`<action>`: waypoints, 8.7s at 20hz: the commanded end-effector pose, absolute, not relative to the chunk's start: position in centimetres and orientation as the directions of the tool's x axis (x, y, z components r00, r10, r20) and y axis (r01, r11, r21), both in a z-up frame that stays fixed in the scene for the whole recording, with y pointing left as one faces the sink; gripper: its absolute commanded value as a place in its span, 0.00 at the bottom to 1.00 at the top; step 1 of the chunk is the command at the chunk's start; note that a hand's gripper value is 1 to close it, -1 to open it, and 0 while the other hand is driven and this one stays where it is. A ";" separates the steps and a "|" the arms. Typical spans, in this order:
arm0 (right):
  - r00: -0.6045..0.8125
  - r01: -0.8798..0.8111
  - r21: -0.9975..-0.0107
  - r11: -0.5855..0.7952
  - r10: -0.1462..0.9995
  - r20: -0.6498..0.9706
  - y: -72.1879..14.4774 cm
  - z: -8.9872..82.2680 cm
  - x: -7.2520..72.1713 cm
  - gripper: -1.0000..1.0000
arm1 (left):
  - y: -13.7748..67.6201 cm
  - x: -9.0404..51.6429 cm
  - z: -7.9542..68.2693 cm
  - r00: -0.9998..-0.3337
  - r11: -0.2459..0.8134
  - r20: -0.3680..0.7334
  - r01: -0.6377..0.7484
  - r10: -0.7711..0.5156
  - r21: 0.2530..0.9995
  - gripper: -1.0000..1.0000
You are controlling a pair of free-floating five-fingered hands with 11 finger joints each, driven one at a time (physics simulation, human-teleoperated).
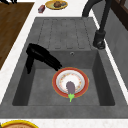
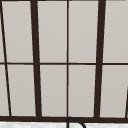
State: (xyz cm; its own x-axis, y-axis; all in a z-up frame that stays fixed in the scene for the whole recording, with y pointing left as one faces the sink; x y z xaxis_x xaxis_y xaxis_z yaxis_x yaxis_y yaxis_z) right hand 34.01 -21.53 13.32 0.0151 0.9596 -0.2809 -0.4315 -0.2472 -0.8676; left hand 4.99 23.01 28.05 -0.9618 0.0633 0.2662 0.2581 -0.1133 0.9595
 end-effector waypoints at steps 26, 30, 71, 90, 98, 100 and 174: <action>-0.320 -0.312 -0.943 -0.115 0.947 -0.010 -23.1 5.7 41.2 0.00 | 23.0 5.0 28.1 -0.962 -0.113 0.266 0.258 0.063 0.959 0.50; -0.312 -0.324 -0.944 -0.060 0.949 0.047 -24.8 3.5 42.0 0.00 | 23.0 5.0 28.1 -0.962 -0.113 0.266 0.258 0.063 0.959 0.50; -0.276 -0.581 -0.805 -0.121 0.959 0.055 -24.6 -5.5 51.8 1.00 | 23.0 5.0 28.1 -0.962 -0.113 0.266 0.258 0.063 0.959 0.50; -0.214 -0.579 -0.812 -0.075 0.975 0.062 -26.6 4.3 48.5 1.00 | 23.0 5.0 28.1 -0.962 -0.113 0.266 0.258 0.063 0.959 0.50; -0.196 -0.581 -0.812 -0.053 0.978 0.076 -28.8 10.9 47.3 1.00 | 23.0 5.0 28.1 -0.962 -0.113 0.266 0.258 0.063 0.959 0.50; -0.193 -0.582 -0.812 -0.051 0.978 0.076 -29.4 12.5 47.1 1.00 | 23.0 5.0 28.1 -0.962 -0.113 0.266 0.258 0.063 0.959 0.50; -0.162 -0.405 -0.914 0.020 0.982 0.093 -59.3 14.5 33.5 1.00 | 23.0 5.0 28.1 -0.962 -0.113 0.266 0.258 0.063 0.959 0.50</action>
State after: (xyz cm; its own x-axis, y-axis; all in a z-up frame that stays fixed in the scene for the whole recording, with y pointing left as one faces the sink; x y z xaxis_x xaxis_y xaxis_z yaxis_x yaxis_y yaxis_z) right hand 33.20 -58.61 15.99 -0.1995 0.9784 0.0548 -0.4291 -0.0370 -0.9025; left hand 4.99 23.01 28.05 -0.9619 0.0632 0.2661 0.2580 -0.1132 0.9595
